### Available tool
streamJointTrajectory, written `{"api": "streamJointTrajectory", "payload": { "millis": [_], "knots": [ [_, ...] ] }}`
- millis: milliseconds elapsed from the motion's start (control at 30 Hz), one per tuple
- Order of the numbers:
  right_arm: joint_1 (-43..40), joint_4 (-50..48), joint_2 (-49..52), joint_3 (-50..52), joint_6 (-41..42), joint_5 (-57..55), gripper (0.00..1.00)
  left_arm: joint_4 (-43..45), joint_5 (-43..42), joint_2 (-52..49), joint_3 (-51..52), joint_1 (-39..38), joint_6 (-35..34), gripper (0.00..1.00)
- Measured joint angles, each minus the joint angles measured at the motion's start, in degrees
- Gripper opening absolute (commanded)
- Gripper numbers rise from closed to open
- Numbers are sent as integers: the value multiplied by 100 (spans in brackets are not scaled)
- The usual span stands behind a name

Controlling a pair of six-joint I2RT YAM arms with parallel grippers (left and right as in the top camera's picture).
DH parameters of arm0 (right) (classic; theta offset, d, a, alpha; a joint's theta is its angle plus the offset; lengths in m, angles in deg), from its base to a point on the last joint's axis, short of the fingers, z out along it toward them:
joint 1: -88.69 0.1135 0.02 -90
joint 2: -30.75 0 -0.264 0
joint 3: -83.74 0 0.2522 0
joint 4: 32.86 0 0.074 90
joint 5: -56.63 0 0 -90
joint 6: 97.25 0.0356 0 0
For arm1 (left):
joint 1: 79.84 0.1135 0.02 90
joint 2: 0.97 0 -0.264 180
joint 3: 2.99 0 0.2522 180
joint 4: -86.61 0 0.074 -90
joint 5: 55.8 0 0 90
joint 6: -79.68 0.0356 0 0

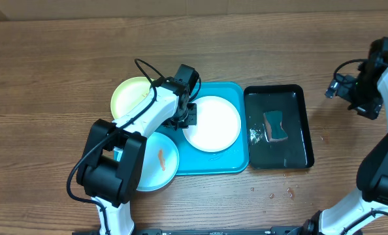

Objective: Clean dirty plates on tray and stack at the side

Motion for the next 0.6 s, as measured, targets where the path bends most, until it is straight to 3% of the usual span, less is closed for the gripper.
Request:
{"api": "streamJointTrajectory", "payload": {
  "millis": [233, 600],
  "knots": [
    [-33, -297, 0, 0, -2, 2, 100, -588, 17, 0, -315, 26, 9, 4],
    [-33, -350, 0, 0, -4, 0, 100, -1467, 186, 2, -2096, 232, 238, 4]
  ]
}}
